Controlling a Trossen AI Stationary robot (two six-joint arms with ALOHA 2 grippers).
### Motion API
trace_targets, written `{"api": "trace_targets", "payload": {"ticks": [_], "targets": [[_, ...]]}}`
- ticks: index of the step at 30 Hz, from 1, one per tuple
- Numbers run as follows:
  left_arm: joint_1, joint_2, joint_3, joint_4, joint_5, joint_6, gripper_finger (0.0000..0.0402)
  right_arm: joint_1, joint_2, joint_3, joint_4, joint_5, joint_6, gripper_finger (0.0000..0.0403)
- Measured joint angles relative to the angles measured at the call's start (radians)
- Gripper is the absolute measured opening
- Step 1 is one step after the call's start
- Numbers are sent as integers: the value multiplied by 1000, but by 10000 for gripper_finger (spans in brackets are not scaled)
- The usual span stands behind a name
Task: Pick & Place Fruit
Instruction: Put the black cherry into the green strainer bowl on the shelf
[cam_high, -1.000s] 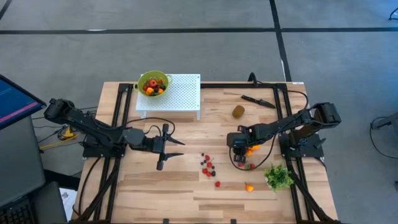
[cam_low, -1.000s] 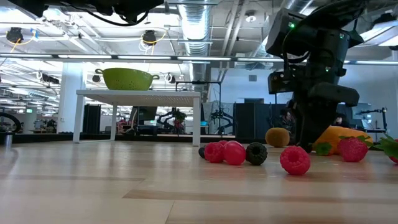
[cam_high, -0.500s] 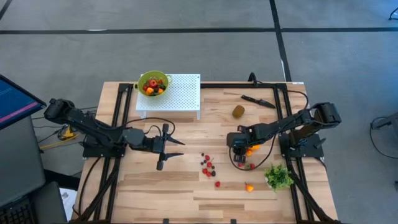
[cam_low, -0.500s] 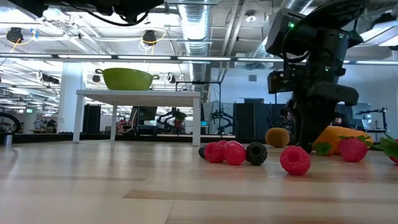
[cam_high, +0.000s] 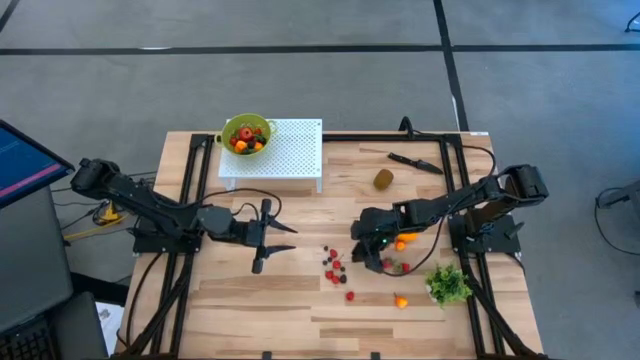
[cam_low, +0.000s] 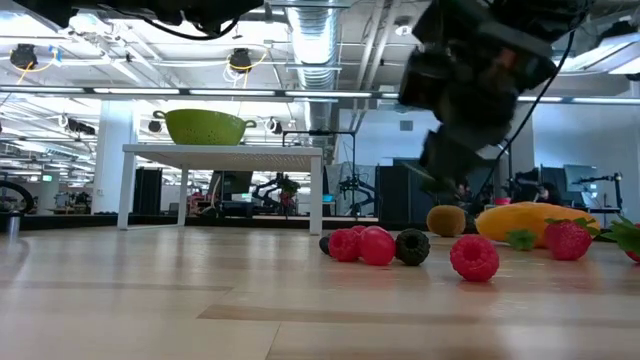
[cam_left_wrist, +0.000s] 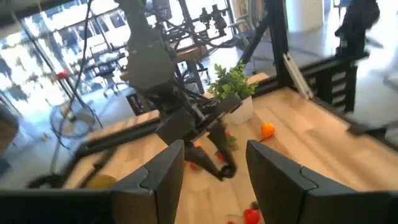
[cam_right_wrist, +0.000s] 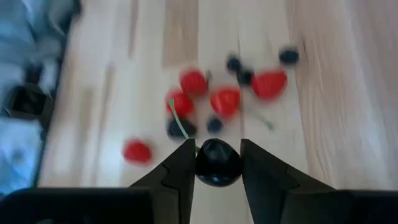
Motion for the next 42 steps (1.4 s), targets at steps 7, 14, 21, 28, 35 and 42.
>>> {"api": "trace_targets", "payload": {"ticks": [7, 14, 21, 28, 35, 42], "targets": [[-23, 92, 1, 6, -39, 238, 158, -10, 0, 0, 198, -1, 120, 103], [-23, 250, 1, 125, -180, 442, 149, -10, 0, 1, 372, 0, 120, 103], [-23, 314, 2, 264, -180, 582, 145, -32, 0, 1, 445, 18, 111, 103], [-12, 317, 3, 337, -132, 588, 143, -60, 0, 1, 518, 18, 108, 103], [52, 317, 4, 363, -83, 584, 143, -77, 0, 15, 531, 18, 67, 103], [106, 317, 4, 365, 85, 463, 144, -74, 0, 42, 519, 18, 22, 103]]}}
